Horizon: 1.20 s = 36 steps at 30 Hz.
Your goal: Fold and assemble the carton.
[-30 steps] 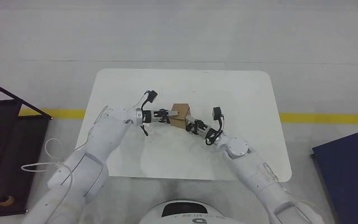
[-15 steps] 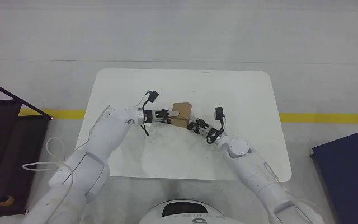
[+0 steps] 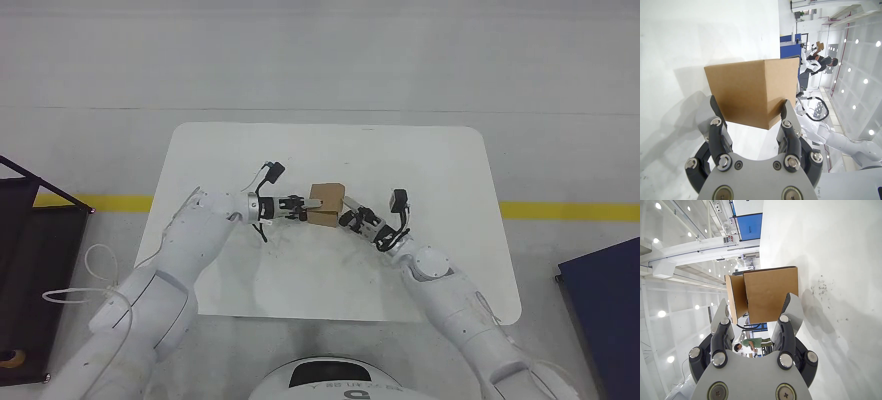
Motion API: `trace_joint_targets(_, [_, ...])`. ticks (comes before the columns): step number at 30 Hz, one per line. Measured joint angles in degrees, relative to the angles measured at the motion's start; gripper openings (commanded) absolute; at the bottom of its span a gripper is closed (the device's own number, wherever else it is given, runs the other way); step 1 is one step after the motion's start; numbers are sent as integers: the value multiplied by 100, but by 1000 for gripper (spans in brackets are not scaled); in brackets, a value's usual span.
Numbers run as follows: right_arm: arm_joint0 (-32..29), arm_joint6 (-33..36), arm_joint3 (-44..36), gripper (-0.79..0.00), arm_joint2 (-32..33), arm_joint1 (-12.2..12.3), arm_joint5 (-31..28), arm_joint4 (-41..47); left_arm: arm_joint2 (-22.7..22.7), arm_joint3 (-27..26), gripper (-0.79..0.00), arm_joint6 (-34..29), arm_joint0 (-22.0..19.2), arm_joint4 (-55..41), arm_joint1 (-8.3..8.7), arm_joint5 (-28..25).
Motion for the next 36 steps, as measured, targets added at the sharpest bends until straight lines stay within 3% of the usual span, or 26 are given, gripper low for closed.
trace_joint_targets(13, [82,10,100,-271,-92,-42,116,-102,-47,30,-219,-8,-11,57,-25,18])
trace_joint_targets(36, [158,54,291,-219,-40,-87,110,69,-154,62,-191,-62,-5,112,-42,-66])
